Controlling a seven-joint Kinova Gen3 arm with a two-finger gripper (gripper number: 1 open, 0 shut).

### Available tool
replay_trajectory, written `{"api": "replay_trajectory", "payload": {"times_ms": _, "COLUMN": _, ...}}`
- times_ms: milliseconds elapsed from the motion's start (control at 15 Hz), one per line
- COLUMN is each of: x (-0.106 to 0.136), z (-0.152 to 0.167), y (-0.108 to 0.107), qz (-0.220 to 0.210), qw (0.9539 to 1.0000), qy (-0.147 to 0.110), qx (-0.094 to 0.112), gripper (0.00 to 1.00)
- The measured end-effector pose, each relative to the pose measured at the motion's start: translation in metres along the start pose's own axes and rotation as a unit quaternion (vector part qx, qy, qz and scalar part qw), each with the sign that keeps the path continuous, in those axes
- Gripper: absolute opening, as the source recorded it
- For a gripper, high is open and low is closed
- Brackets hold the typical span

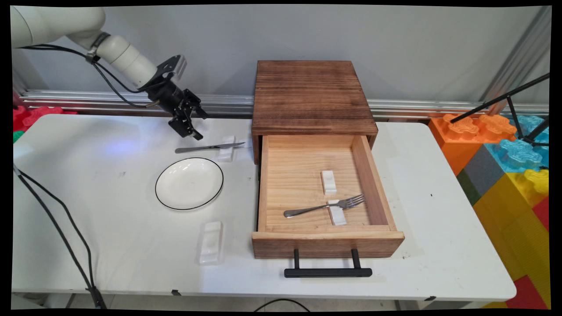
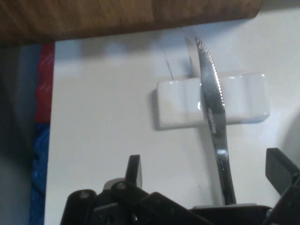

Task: Pick up the knife from the left of the white plate

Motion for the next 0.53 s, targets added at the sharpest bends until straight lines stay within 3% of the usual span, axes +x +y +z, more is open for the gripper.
{"api": "replay_trajectory", "payload": {"times_ms": 533, "x": -0.026, "z": 0.011, "y": 0.000, "qz": 0.001, "qw": 0.9999, "qy": 0.001, "qx": -0.015, "gripper": 1.00}}
